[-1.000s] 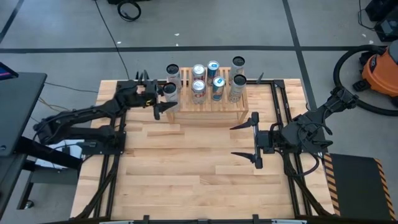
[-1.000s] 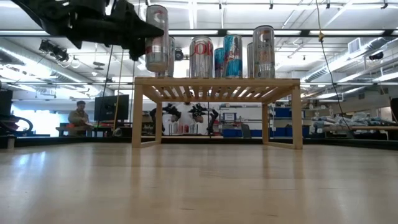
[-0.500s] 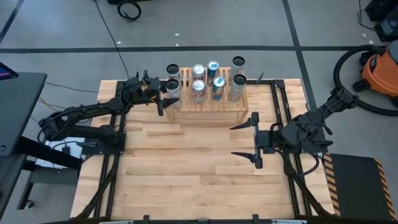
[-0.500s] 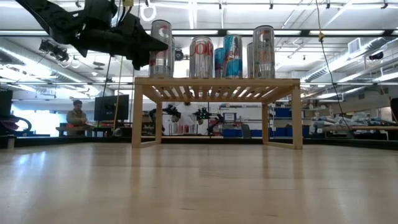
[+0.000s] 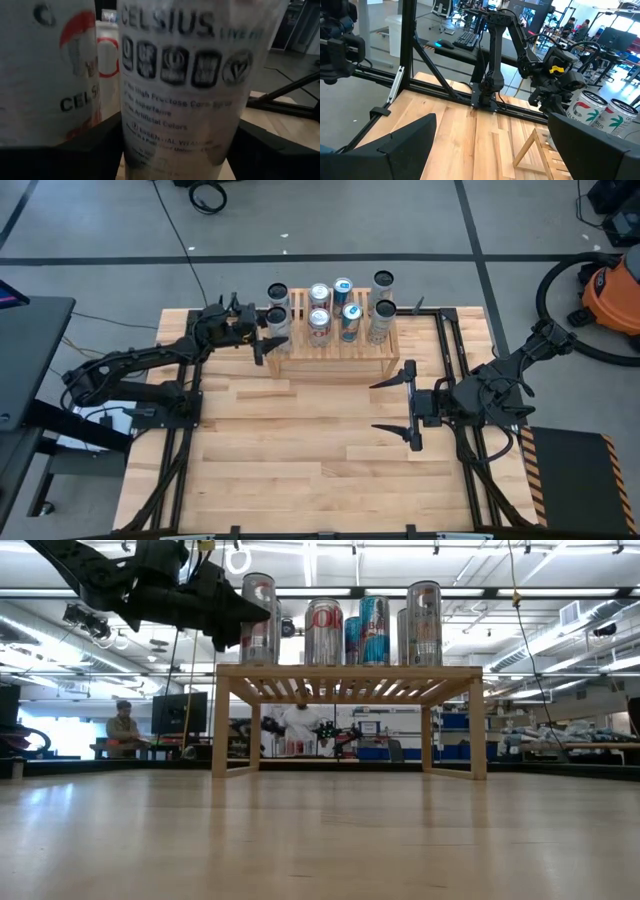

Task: Place canned beverage on shelf
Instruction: Put the white pink soda can on the shelf aligned with the other white pink soda can

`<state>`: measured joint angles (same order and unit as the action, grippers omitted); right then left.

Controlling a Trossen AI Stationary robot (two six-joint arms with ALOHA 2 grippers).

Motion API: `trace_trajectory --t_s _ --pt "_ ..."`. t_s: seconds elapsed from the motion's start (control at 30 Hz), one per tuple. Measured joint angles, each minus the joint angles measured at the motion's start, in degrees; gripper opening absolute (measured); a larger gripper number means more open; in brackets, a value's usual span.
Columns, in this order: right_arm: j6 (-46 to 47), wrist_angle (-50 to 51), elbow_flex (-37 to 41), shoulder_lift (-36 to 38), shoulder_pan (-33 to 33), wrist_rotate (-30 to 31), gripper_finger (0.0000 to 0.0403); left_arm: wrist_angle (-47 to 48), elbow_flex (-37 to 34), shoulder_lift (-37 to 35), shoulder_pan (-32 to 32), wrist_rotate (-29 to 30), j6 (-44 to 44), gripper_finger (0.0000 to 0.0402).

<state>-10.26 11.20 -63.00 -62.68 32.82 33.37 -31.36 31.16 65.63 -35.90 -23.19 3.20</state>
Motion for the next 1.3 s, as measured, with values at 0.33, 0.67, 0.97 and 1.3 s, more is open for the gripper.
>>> trace_trajectory --t_s 0.33,0.67,0.97,1.3 --pt "0.02 0.02 0.00 0.01 0.00 -0.01 0.0393 -1.43 0.26 -0.04 0.00 0.02 0.20 0.0315" --pt "-0.28 0.08 0.00 0.06 -0.01 -0.01 0.0393 7.41 4.60 -3.21 0.11 -5.60 0.38 0.0316" --pt "-0.05 0.04 0.00 2.35 -0.02 0.37 0.0393 11.84 5.97 -9.89 -0.24 -5.63 -0.02 0.0316" --pt "2.58 0.11 0.00 2.79 -0.02 -0.40 0.0393 16.03 6.01 -7.97 -0.24 -3.16 -1.48 0.0316"
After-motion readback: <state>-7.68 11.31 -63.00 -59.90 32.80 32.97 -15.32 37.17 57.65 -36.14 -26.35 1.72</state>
